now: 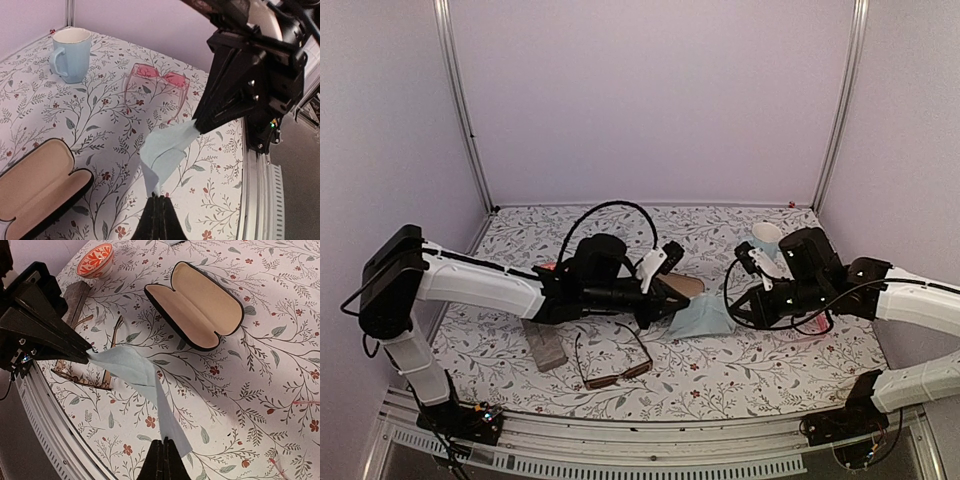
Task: Organize the sunglasses
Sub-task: Fold the glasses cleaning cloth at the center of the board.
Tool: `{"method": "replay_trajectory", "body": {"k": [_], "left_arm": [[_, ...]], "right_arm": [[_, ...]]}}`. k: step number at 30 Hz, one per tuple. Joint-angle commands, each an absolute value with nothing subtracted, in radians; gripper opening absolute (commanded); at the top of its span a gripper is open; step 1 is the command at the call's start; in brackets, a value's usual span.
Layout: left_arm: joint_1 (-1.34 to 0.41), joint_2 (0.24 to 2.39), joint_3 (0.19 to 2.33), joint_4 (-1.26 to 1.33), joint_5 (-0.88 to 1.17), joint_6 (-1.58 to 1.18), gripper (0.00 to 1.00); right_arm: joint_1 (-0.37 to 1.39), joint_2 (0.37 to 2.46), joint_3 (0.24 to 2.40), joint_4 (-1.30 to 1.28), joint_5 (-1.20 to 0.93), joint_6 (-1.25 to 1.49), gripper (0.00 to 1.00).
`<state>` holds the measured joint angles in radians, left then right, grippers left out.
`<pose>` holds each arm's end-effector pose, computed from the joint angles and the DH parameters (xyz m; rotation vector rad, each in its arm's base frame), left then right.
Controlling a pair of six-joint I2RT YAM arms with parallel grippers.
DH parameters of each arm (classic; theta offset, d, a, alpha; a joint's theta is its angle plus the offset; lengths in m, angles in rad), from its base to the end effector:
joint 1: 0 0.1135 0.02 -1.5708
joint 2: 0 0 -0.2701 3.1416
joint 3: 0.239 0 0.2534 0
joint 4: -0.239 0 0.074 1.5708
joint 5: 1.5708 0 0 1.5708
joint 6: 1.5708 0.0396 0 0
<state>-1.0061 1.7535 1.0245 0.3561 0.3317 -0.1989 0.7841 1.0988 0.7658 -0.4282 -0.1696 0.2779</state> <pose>0.2013 -0.3418 0.2192 1.0351 1.8189 -1.0911 0.1591 0.1681 0.2523 -0.6948 2.3328 0.7061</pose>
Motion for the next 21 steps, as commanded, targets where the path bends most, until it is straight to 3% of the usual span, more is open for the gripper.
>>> {"method": "replay_trajectory", "body": {"k": [1,12,21], "left_arm": [[-1.069,1.7,0.961,0.354,0.224,-0.191,0.0],[-1.127,1.696,0.882,0.483,0.137,-0.171,0.0],[-1.132,1.703,0.931,0.439,0.143,-0.173,0.0]], "right_arm": [[0.82,1.053,0.774,-0.478,-0.167,0.268,0.0],[0.868,1.03,0.751,-0.482,-0.08,0.298,0.0],[0.869,1.037,0.75,-0.493,-0.119,0.318,0.0]]}}
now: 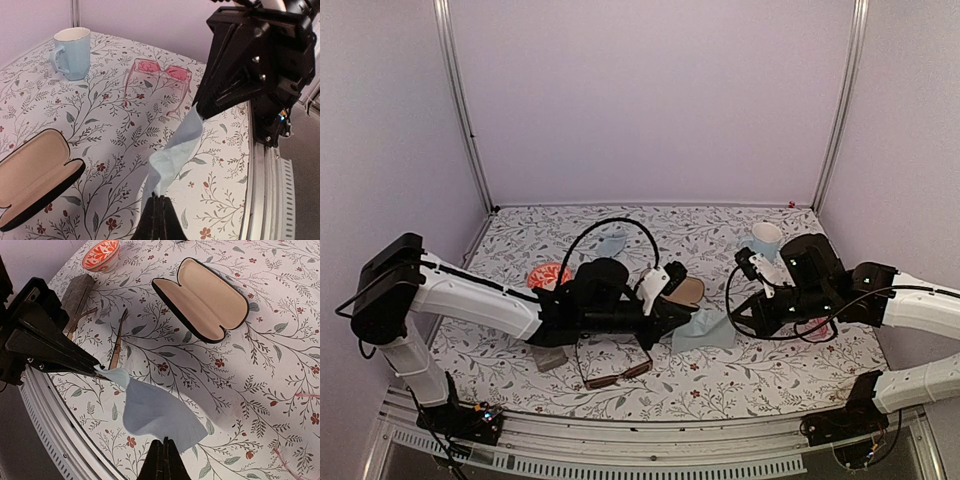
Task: Organize the sunglasses
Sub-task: Fold the glasses cleaning cloth at the center of the board.
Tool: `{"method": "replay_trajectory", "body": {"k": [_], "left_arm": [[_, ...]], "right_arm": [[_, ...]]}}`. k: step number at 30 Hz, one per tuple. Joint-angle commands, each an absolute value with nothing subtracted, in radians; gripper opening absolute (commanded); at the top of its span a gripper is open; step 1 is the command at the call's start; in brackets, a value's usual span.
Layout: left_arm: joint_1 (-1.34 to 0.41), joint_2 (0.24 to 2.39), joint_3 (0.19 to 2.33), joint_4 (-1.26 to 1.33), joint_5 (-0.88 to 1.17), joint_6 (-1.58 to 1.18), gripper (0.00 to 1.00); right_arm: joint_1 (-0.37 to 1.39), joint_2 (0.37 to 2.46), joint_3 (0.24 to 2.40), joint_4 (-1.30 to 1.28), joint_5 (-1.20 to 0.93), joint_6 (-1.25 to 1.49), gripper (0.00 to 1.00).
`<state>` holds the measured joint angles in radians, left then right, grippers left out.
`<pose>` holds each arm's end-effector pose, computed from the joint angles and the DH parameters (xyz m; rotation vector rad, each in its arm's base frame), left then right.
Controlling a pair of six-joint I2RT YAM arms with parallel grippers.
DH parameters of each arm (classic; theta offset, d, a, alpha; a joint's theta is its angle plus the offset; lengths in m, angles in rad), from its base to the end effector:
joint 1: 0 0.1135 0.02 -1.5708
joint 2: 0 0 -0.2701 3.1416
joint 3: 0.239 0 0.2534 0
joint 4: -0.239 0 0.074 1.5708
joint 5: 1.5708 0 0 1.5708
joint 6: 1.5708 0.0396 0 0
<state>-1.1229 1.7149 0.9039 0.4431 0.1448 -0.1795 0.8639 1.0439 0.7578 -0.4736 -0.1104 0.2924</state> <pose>0.1583 -0.3427 0.2029 1.0315 1.7955 -0.9796 0.1392 0.1697 0.2570 -0.7411 2.3179 0.6834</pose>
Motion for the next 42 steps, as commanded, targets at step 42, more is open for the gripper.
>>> {"method": "replay_trajectory", "body": {"k": [42], "left_arm": [[-0.989,1.955,1.025,0.437,0.208,-0.205,0.0]], "right_arm": [[0.757,1.349,0.772,-0.384,0.027,0.373,0.0]]}}
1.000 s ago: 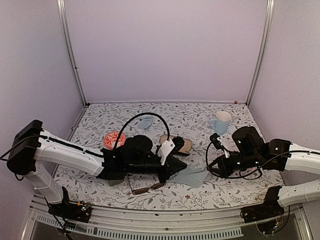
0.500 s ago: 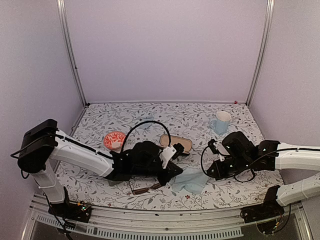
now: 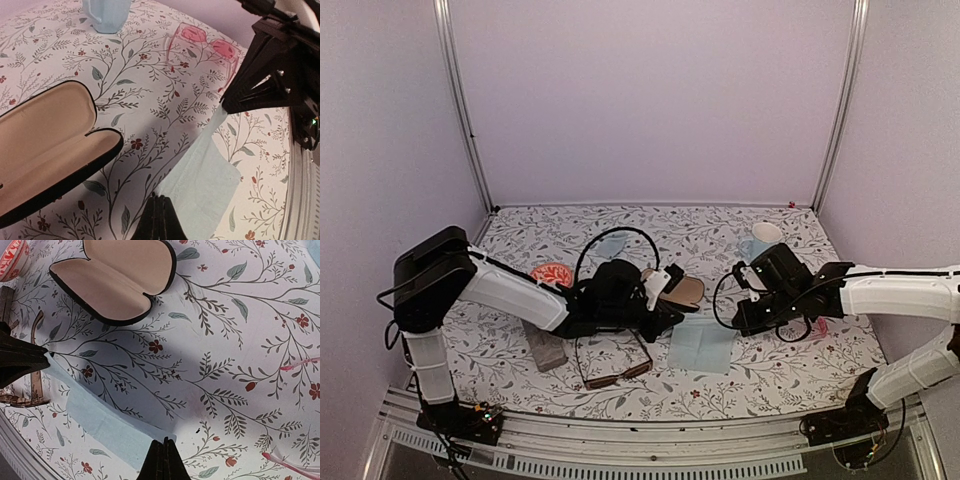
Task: Organize the sunglasses
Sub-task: Fold the glasses cleaning cloth at the center of the board.
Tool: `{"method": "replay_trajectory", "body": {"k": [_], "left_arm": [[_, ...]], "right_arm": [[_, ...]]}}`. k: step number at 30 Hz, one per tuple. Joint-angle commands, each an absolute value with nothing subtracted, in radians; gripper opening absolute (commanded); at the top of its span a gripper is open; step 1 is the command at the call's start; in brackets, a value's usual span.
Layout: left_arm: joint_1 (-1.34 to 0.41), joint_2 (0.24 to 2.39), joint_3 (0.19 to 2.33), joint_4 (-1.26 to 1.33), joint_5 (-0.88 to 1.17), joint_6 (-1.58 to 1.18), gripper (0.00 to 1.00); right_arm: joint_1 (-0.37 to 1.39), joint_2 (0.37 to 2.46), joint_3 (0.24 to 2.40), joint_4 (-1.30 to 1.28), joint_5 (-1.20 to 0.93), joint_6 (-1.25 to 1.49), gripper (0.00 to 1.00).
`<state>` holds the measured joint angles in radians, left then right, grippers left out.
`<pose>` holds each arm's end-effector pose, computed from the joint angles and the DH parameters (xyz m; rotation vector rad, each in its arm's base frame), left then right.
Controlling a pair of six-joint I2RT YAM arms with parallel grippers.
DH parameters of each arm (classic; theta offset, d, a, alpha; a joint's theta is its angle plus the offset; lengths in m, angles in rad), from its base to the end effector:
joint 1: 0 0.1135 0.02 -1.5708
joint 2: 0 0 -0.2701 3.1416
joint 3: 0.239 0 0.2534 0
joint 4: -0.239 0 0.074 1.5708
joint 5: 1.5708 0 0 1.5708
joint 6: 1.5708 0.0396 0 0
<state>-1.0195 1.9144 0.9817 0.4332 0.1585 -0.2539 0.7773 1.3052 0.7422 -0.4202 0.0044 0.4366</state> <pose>0.2069 -0.3484 0.1516 0.9183 2.0028 -0.9172 0.1800 0.1768 0.1989 -0.4426 2.5832 0.4475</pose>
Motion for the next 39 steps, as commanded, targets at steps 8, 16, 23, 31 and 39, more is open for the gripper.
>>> {"method": "replay_trajectory", "body": {"k": [8,16,23,31,39], "left_arm": [[-0.967,2.023,1.053,0.44,0.249,-0.136,0.0],[-0.97,2.026,1.011,0.463,0.31,-0.107,0.0],[-0.98,2.01,0.984,0.465,0.329,-0.091,0.0],[-1.0,1.999,0.962,0.452,0.339,-0.075,0.0],[-1.023,1.999,0.955,0.435,0.332,-0.072,0.0]], "right_arm": [[0.744,1.409,0.776,-0.354,0.009,0.304,0.0],[0.747,1.403,0.724,-0.334,-0.06,0.283,0.0],[0.772,1.372,0.676,-0.33,-0.083,0.307,0.0],[0.821,1.361,0.645,-0.323,-0.088,0.341,0.0],[0.83,1.364,0.632,-0.318,-0.083,0.359,0.0]]}}
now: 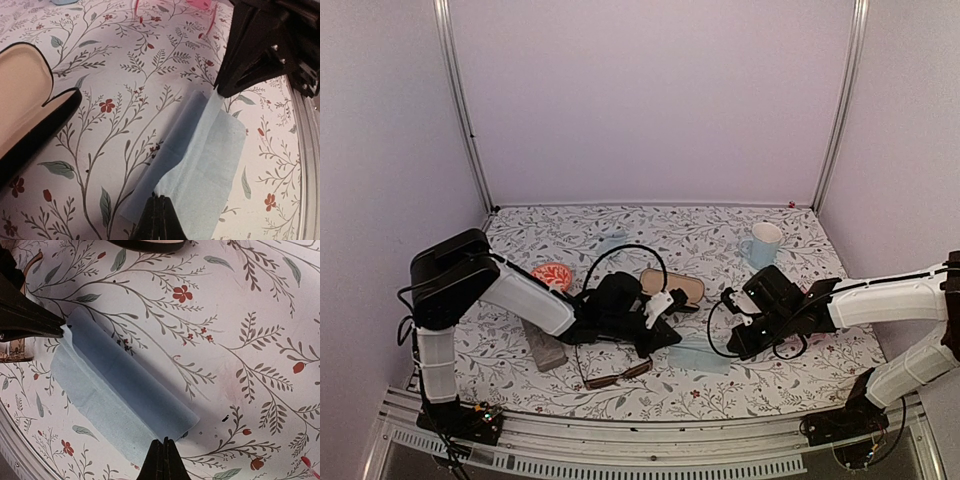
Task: Organize the sunglasses
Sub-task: Fold the glasses cleaning cloth at the center of the board.
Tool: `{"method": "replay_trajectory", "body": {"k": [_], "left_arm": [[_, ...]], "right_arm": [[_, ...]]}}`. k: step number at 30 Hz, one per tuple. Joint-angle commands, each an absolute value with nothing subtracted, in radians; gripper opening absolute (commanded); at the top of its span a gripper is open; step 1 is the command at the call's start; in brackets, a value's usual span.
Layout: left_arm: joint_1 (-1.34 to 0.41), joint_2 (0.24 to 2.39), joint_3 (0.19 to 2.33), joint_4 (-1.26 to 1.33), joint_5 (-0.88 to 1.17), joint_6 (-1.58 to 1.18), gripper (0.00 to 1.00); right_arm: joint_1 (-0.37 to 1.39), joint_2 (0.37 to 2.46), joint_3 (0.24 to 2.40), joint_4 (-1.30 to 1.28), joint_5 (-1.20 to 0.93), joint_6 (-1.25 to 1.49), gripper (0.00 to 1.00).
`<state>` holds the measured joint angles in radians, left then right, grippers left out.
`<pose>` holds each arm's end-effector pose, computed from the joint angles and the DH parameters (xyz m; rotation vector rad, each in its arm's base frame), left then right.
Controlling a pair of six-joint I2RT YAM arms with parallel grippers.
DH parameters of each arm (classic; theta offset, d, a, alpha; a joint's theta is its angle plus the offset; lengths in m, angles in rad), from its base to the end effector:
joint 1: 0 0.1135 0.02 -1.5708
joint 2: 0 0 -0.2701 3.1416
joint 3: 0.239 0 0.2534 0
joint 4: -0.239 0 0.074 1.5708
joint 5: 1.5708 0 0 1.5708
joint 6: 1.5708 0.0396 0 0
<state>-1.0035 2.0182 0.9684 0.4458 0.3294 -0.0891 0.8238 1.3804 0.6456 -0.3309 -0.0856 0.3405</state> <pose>0.2058 -0.3469 0.1100 1.1953 1.9750 -0.9538 0.1651 0.1833 0.1589 -0.6814 2.6387 0.4841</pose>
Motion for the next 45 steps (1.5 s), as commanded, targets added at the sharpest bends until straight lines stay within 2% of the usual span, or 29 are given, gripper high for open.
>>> {"method": "replay_trajectory", "body": {"k": [1,11,21,32,35,40,45], "left_arm": [[-1.028,1.998,0.954,0.433,0.329,-0.072,0.0],[-1.042,1.991,0.946,0.424,0.309,-0.075,0.01],[-1.048,1.978,0.948,0.4,0.29,-0.068,0.11],[-1.067,1.906,0.927,0.368,0.294,-0.06,0.21],[-1.067,1.885,0.922,0.368,0.304,-0.06,0.24],[-1.067,1.884,0.938,0.381,0.313,-0.057,0.27],[-1.048,1.936,1.013,0.329,0.264,-0.092,0.3]], "right_arm": [[0.829,1.365,0.631,-0.319,-0.081,0.359,0.0],[0.836,1.364,0.622,-0.315,-0.097,0.364,0.0],[0.868,1.359,0.609,-0.302,-0.136,0.371,0.05],[0.914,1.307,0.591,-0.319,-0.171,0.399,0.18],[0.921,1.27,0.582,-0.332,-0.176,0.416,0.25],[0.922,1.22,0.578,-0.328,-0.14,0.433,0.29],[0.872,1.267,0.615,-0.335,-0.079,0.474,0.32]]}}
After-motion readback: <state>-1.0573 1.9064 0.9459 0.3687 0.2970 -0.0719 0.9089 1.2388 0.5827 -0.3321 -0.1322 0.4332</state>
